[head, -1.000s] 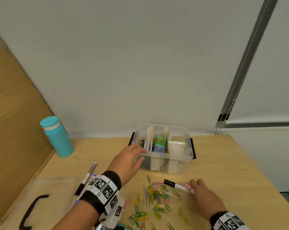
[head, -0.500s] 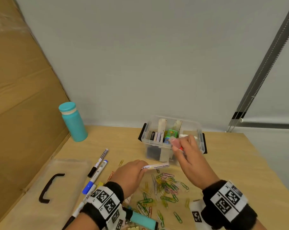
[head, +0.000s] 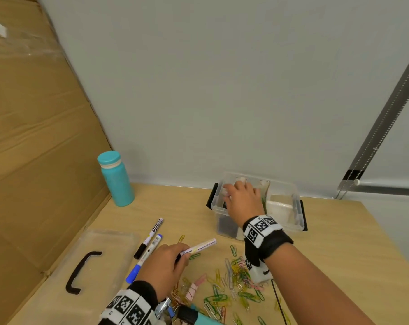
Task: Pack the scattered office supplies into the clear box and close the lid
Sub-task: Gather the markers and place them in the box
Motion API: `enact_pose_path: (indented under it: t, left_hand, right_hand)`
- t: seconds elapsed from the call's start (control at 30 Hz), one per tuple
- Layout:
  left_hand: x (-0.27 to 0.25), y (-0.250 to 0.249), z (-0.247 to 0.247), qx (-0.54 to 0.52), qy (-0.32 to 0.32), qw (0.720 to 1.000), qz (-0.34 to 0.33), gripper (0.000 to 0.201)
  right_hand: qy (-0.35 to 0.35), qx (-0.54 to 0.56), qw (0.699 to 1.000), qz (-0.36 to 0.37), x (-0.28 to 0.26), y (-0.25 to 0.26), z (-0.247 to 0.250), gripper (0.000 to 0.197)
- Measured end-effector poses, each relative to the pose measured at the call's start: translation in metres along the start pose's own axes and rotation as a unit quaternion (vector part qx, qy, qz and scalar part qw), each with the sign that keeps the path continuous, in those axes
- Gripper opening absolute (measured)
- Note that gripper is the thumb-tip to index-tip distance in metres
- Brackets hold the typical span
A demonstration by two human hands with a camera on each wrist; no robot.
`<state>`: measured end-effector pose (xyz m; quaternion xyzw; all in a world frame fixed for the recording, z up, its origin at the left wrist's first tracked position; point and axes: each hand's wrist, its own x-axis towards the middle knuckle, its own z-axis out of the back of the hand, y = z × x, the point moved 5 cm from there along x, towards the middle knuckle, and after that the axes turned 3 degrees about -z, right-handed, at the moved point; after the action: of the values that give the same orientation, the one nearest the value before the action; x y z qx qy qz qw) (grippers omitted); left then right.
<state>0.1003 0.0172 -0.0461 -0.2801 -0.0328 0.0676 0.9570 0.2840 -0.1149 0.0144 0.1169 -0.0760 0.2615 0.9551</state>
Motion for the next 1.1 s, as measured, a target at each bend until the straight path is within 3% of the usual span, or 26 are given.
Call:
enact_pose_path:
  t: [0.1,0.2,0.33,0.43,0.53,0.63,0.8,0.9,1.1]
  left_hand:
    - [-0.001,-0.001,-0.001,-0.014,-0.003,1.000,-0.005,0.021]
    - [-0.004,-0.003,-0.003,-0.040,0.000,0.999,0.001,0.028]
    - [-0.010,-0.027,-0.005,-0.063,-0.036,0.997,-0.038,0.040]
    - [0.000,-0.063,-0.001,-0.065,-0.055,0.993,-0.079,0.053]
    - [0.031,-0.092,0.009,-0.044,-0.098,0.990,-0.092,0.060]
    - [0.078,-0.103,0.014,-0.021,-0.100,0.994,-0.045,0.051]
    - [0.142,-0.118,0.004,0.190,-0.003,0.982,-0.018,0.049]
    - [0.161,-0.115,-0.008,0.225,0.055,0.973,0.019,0.038]
    - [0.175,-0.098,-0.041,0.253,0.154,0.954,0.035,0.034]
  right_hand:
    - [0.075,-0.001,0.997,0.014,-0.006,0.004,-0.008,0.047]
    - [0.019,0.007,1.000,-0.009,-0.021,-0.018,0.004,0.044]
    - [-0.051,-0.023,0.990,-0.132,-0.049,-0.083,0.010,0.050]
    - [-0.033,-0.002,0.980,-0.195,-0.064,-0.115,0.000,0.063]
    - [-0.012,0.079,0.974,-0.210,-0.066,-0.122,-0.010,0.066]
    - [-0.027,0.099,0.971,-0.215,-0.067,-0.119,-0.007,0.061]
    - [-0.037,0.093,0.972,-0.212,-0.074,-0.115,-0.003,0.059]
    - [-0.039,0.077,0.975,-0.204,-0.082,-0.110,-0.003,0.060]
    - [-0.061,0.065,0.977,-0.192,-0.098,-0.099,-0.005,0.062]
